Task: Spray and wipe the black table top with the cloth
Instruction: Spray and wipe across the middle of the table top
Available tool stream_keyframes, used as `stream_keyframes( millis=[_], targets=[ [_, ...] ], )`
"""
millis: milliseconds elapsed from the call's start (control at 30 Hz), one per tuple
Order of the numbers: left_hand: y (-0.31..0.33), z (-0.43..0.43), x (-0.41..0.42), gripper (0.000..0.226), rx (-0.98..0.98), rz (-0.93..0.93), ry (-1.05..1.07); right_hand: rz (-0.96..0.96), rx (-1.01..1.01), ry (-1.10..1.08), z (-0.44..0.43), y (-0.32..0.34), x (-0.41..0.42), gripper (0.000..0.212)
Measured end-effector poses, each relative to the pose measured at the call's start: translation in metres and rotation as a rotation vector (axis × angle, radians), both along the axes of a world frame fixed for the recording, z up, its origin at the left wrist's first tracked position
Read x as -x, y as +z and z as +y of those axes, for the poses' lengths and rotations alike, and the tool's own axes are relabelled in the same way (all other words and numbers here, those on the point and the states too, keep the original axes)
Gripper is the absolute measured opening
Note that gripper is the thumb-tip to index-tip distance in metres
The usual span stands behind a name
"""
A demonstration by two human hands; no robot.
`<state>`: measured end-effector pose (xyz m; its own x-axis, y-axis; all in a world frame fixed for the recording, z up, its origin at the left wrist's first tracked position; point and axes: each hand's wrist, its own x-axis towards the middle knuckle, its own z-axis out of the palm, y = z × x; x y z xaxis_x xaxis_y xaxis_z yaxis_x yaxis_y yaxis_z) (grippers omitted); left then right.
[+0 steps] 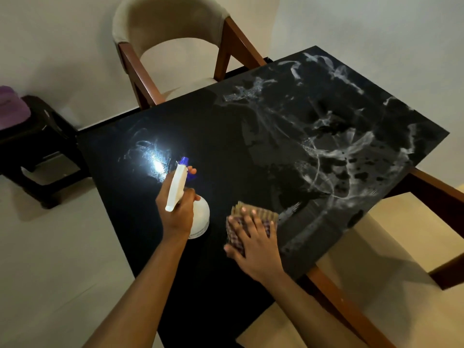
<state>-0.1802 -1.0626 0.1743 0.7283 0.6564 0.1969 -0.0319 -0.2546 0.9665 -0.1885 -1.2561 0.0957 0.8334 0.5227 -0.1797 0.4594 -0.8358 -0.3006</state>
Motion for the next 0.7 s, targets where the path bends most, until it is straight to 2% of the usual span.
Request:
stream_keyframes(
  millis=[67,167,267,400,467,700],
  targets=[
    [0.000,-0.001,0.001,0.031,-0.015,-0.035,-0.037,0.053,0.020,0.036,-0.016,-0.003,0.028,0.067],
    [-0.006,0.000,0.002,0.036,-0.034,-0.027,-0.058,-0.029,0.031,0.065,-0.023,-0.005,0.026,0.067],
    [-0.006,-0.001,0.003,0.041,-0.069,-0.021,-0.036,-0.029,0.076,0.044,-0.012,0.001,-0.016,0.073],
    [-0.008,-0.004,0.003,0.038,-0.065,0.002,-0.007,-0.049,0.194,0.024,0.004,0.012,-0.081,0.089],
    [-0.009,-0.004,0.004,0.036,-0.073,0.007,-0.001,-0.069,0.231,0.038,0.007,0.011,-0.091,0.090],
    [-0.013,-0.003,0.002,0.034,-0.062,-0.028,0.012,-0.024,0.080,0.045,-0.017,0.000,-0.018,0.087]
  ],
)
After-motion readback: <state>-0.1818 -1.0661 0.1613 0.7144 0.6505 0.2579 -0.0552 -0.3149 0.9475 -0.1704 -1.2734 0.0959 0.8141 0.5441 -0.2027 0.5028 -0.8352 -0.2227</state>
